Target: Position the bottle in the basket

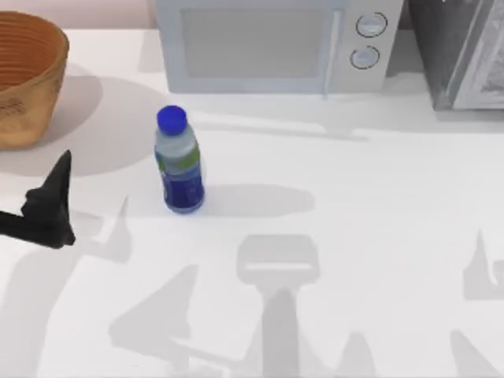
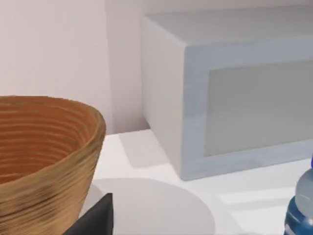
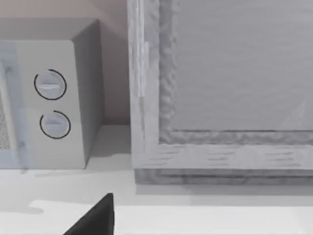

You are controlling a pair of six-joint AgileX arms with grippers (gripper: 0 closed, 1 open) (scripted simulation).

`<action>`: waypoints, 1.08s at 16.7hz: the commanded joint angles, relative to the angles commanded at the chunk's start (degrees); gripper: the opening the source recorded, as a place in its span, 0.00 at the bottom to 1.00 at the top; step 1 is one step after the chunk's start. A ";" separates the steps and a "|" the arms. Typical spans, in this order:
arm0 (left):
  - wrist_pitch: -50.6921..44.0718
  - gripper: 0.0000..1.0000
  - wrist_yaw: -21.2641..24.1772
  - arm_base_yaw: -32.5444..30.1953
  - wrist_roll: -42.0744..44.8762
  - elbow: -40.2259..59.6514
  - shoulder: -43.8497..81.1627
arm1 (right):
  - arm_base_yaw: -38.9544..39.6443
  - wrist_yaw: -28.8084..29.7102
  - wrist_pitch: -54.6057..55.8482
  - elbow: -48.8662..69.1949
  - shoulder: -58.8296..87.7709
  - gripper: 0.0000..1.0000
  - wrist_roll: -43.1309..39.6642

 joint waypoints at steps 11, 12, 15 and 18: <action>40.49 1.00 18.46 -2.63 2.49 10.37 55.15 | 0.00 0.00 0.00 0.00 0.00 1.00 0.00; 43.36 1.00 19.77 -2.82 2.66 11.12 59.02 | 0.00 0.00 0.00 0.00 0.00 1.00 0.00; 50.48 1.00 23.00 -3.29 3.08 13.00 68.54 | 0.00 0.00 0.00 0.00 0.00 1.00 0.00; 55.08 1.00 25.08 -3.60 3.37 14.24 74.62 | 0.00 0.00 0.00 0.00 0.00 1.00 0.00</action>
